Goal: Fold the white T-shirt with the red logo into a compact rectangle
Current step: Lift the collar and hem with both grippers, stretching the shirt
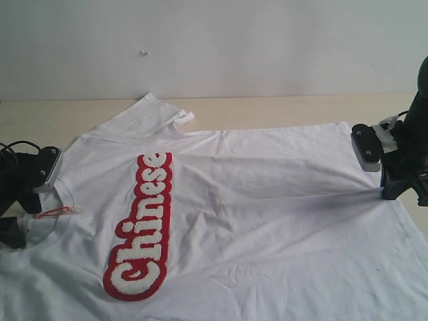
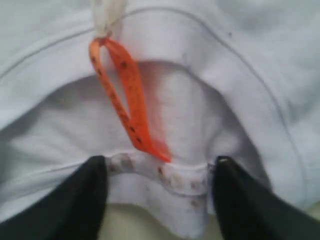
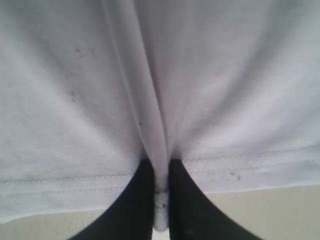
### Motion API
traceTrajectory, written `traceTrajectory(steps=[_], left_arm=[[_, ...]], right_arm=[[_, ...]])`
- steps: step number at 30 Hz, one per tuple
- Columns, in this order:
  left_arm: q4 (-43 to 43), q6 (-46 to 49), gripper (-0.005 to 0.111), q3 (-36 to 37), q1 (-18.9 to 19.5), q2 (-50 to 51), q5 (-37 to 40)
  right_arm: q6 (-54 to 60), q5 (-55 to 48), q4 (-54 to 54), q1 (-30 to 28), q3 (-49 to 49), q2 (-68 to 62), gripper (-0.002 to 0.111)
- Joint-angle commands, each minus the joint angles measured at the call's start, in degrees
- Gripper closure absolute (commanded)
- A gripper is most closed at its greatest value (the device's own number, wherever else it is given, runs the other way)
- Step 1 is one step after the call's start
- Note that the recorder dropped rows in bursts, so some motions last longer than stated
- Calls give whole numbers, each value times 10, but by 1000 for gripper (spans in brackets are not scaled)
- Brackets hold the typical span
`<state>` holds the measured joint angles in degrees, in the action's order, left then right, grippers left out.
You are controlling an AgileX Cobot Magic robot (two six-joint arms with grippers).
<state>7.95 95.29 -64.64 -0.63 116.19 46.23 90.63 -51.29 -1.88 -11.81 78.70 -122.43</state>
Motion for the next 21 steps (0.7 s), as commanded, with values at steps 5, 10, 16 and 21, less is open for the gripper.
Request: traceTrajectory(steps=[5, 10, 16, 21], left_arm=[[-16, 2, 105, 20, 1, 46, 3], [-16, 2, 105, 20, 1, 46, 5], [-16, 2, 105, 20, 1, 46, 5], [-16, 2, 105, 20, 1, 46, 4]], right_arm=[[2, 17, 4, -2, -1, -16, 108], [2, 17, 4, -2, -1, -16, 108], [2, 17, 4, -2, -1, -16, 108], [2, 17, 4, -2, -1, -16, 108]])
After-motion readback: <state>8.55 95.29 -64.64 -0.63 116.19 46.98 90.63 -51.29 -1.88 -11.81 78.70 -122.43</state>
